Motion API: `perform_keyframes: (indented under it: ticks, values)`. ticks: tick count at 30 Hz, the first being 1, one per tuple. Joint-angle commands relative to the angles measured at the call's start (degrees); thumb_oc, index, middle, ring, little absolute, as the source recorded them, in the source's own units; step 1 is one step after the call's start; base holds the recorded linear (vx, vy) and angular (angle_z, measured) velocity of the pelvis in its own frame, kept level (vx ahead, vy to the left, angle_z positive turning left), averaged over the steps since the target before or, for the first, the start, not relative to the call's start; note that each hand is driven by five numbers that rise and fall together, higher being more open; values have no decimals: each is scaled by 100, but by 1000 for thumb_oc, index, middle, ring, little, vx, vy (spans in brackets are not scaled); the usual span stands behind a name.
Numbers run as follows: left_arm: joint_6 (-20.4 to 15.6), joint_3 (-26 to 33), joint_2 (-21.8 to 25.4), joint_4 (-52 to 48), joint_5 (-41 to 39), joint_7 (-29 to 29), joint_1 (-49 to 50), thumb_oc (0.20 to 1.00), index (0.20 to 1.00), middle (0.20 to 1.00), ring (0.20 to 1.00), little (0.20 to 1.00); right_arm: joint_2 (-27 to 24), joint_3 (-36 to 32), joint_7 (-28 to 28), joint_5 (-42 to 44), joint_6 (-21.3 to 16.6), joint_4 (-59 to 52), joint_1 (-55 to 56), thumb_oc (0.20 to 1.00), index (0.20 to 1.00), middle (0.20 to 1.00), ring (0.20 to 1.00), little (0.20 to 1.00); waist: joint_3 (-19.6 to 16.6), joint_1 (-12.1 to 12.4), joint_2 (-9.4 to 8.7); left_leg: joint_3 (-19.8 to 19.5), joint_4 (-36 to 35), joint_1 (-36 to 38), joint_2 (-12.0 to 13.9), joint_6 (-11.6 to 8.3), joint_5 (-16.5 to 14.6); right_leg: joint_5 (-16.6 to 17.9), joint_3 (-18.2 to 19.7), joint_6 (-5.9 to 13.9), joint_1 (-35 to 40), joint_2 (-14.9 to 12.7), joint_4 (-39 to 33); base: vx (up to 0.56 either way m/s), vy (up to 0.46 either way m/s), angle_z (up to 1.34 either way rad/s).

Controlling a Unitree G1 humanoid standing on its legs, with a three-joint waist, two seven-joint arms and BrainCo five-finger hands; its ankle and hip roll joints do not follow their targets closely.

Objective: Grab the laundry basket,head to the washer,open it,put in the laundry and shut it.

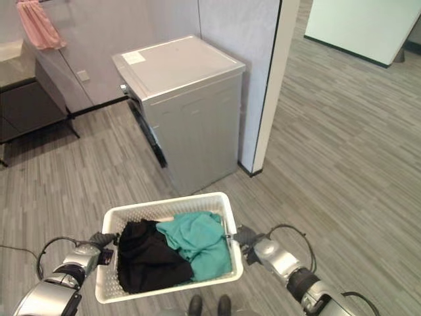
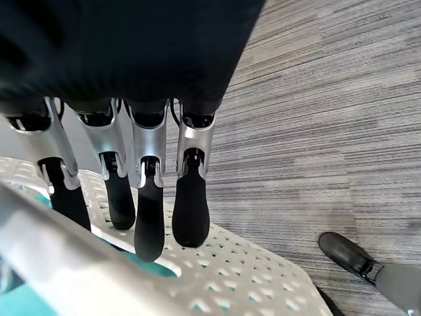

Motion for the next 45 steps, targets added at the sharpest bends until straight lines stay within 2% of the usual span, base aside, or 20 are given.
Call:
perform_keyframes:
  ticks: [1,3,4,5,7,9,11,15,18,20,23,26,35,37,38,39,40,42,43,45]
  values:
    - [-21,-306,231,191,266,-193,-838,200,200,200,200,200,876,-346,835,1333,-626,-1079,-480,200,200,200,200,200,144,-86,-349,390,1254,-100,-288,149,-1055,-700,302,723,155,-414,419,-26,-47,17]
    - [12,-581,265,160,358,-263,-1228,200,200,200,200,200,687,-429,812,1385,-644,-1146,-526,200,200,200,200,200,201,-174,-375,1050,1550,-377,-23,148,-985,-745,-21,713,168,-507,489,-50,-48,46]
    - [12,-581,265,160,358,-263,-1228,200,200,200,200,200,687,-429,812,1385,-644,-1146,-526,200,200,200,200,200,196,-176,-376,1048,1549,-382,-24,148,-983,-745,-23,713,163,-508,490,-87,-39,110]
    - [5,-717,239,153,429,-241,-1501,200,200,200,200,200,548,-570,719,1469,-694,-1246,-508,200,200,200,200,200,216,-336,-418,1857,1636,-469,416,155,-933,-749,-314,741,140,-597,512,-47,-38,129]
    - [5,-953,184,162,653,-261,-1884,200,200,200,200,200,482,-783,590,1524,-732,-1164,-431,200,200,200,200,200,271,-287,-459,2020,1575,-641,674,121,-785,-797,-549,754,199,-598,485,-29,-42,118]
    - [-51,-1108,118,80,684,-241,-2125,200,200,200,200,200,397,-943,540,1577,-809,-1244,-269,200,200,200,200,200,409,-275,-516,2213,1493,-1104,1166,-14,-264,-848,-917,761,244,-689,470,10,2,82]
    - [-59,-1112,88,66,732,-248,-2109,200,200,200,200,200,339,-1013,517,1576,-787,-1313,-115,200,200,200,200,200,445,-226,-459,2125,1276,-1130,1323,-141,-196,-935,-1017,820,325,-748,474,143,89,44]
    - [-120,-1097,154,68,599,-234,-1981,200,200,200,200,200,346,-1022,565,1609,-814,-1338,85,200,200,200,200,200,454,-89,-274,1890,83,-953,1332,-220,342,-1046,-1076,864,391,-664,389,175,147,41]
    - [-158,-1104,229,34,541,-217,-1949,200,200,200,200,200,259,-991,560,1541,-815,-1369,10,200,200,200,200,200,527,-27,-225,1778,151,-1143,1415,-277,450,-1137,-1045,874,406,-785,510,261,239,7]
    - [-171,-1025,236,64,380,-255,-1823,200,200,200,200,200,312,-1029,546,1513,-754,-1372,98,200,200,200,200,200,528,30,-214,1668,382,-1190,1348,-246,361,-1198,-948,957,527,-893,576,306,258,2]
    - [-202,-771,269,-3,316,-340,-1357,200,200,200,200,200,303,-1082,679,1370,-643,-1466,302,200,200,200,200,200,331,102,-201,1860,804,-1182,1062,-47,-64,-1195,-775,1159,788,-1339,517,406,303,-37]
    - [-240,-560,314,-55,181,-323,-1154,200,200,200,200,200,352,-1080,659,1245,-627,-1445,224,200,200,200,200,200,245,154,-200,2057,922,-1181,941,38,-277,-1036,-632,1272,749,-1563,379,216,219,-22]
    - [-247,-647,379,-162,292,-335,-1220,200,200,200,200,200,624,-1210,597,1271,-645,-1395,120,200,200,200,200,200,64,242,-224,2271,728,-1027,539,340,-570,-595,-529,1540,550,-2004,608,160,193,-5]
    - [-243,-755,303,-240,300,-361,-1285,200,200,200,200,200,676,-1200,598,1297,-660,-1363,68,200,200,200,200,200,137,218,-153,2352,476,-704,339,507,-676,26,-429,1594,-33,-2216,1546,88,295,-21]
    - [-252,-808,314,-264,284,-317,-1352,200,200,200,200,200,676,-1194,591,1317,-671,-1362,14,200,200,200,200,200,241,157,-73,2337,388,-621,345,550,-685,78,-325,1578,-351,-2091,2026,-10,223,-23]
    - [-262,-908,312,-308,268,-330,-1447,200,200,200,200,200,661,-1222,600,1352,-674,-1412,38,200,200,200,200,200,331,-9,-24,2212,300,-543,330,564,-655,-14,118,1552,-697,-1662,2416,18,171,-25]
    - [-260,-978,298,-330,268,-359,-1512,200,200,200,200,200,639,-1250,599,1396,-704,-1415,71,200,200,200,200,200,420,-138,21,2084,267,-429,275,581,-690,-202,266,1577,-911,-1371,2577,86,100,-13]
    - [-261,-1119,231,-332,293,-457,-1709,200,200,200,200,200,529,-1313,616,1595,-761,-1531,233,200,200,200,200,200,520,-471,51,1797,140,-152,131,580,-744,-645,639,1423,-1417,-599,2646,198,75,74]
    - [-234,-1154,163,-337,353,-497,-1758,200,200,200,200,200,480,-1331,612,1637,-783,-1551,320,200,200,200,200,200,523,-536,29,1738,96,-52,61,582,-764,-632,629,1340,-1637,-431,2417,249,48,104]
    - [-229,-1121,68,-314,450,-498,-1753,200,200,200,200,200,413,-1399,572,1667,-826,-1543,459,200,200,200,200,200,564,-672,-1,1616,27,234,-72,581,-855,-485,403,1252,-1718,-422,1977,252,4,46]
